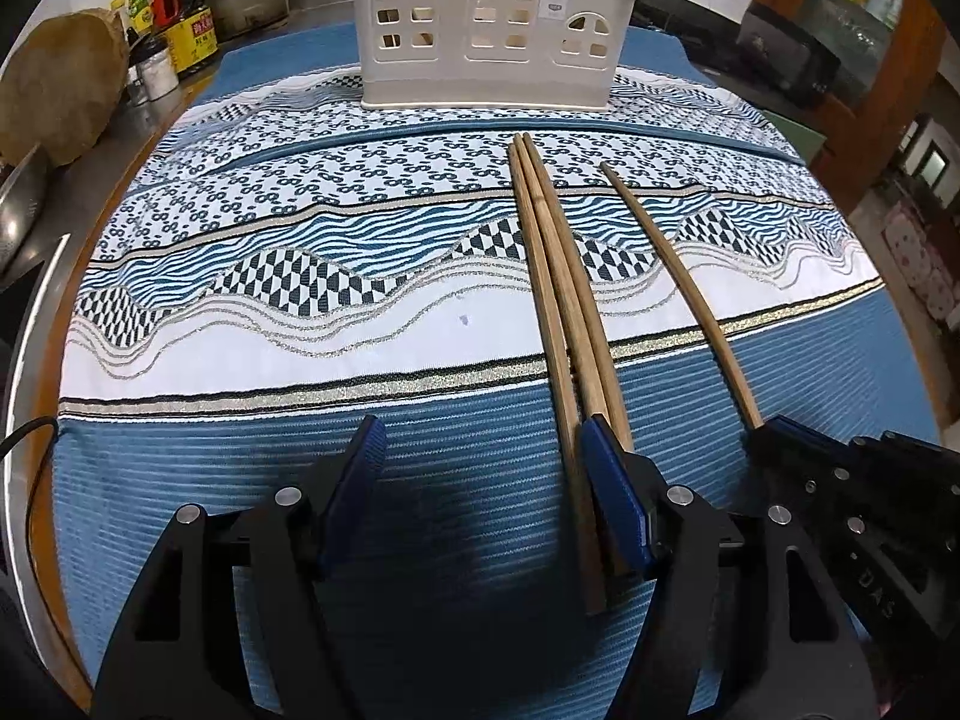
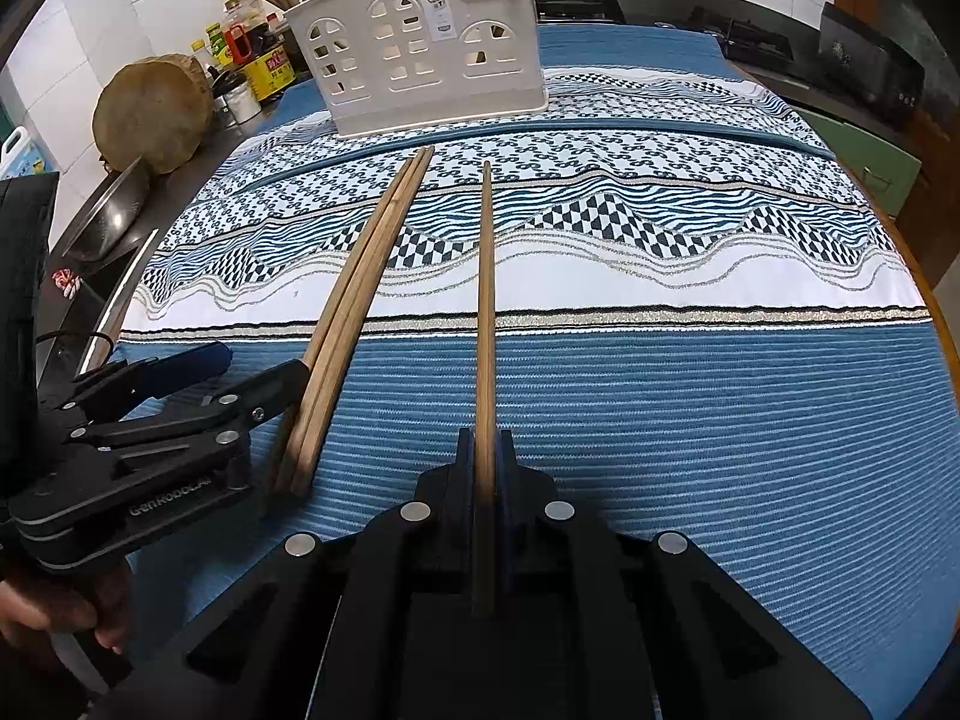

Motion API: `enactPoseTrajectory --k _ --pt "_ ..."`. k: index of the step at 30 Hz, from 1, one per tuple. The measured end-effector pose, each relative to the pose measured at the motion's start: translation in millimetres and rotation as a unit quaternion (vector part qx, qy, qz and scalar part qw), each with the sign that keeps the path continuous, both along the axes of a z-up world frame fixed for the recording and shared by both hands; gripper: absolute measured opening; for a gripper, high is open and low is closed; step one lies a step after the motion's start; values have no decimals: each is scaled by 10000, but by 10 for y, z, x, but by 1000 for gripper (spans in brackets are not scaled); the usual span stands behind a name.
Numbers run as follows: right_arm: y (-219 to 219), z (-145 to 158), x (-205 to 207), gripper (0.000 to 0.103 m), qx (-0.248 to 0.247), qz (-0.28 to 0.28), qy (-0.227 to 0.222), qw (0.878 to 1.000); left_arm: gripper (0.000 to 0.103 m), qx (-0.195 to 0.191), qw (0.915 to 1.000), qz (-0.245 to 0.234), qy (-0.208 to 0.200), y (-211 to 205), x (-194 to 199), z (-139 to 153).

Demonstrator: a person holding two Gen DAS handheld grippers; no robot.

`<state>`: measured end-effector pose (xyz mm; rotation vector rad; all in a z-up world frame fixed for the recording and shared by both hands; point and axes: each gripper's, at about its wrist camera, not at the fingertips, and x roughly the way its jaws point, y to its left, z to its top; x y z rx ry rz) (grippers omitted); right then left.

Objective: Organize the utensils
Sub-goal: 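Lower the left gripper to the pile and close on a chopstick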

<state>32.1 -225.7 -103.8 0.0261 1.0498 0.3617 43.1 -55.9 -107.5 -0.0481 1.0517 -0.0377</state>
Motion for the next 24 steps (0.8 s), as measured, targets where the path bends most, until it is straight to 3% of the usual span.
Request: enactPoseTrajectory --k 6,11,18,21,24 --pt "18 -1 -54 8 -7 44 0 10000 66 250 9995 190 -80 4 -16 15" --pt "28 -6 -80 9 -17 103 -26 9999 54 390 9988 261 -171 41 -18 43" --pt "28 -16 -85 8 -73 149 -93 9998 46 -153 9996 230 -112 109 -60 26" --pt "22 -21 -82 8 -23 134 -101 9999 46 -44 9997 181 -165 46 -86 -5" --pt "18 -25 -81 8 9 140 -108 9998 35 219 9994 138 -218 1 -98 -23"
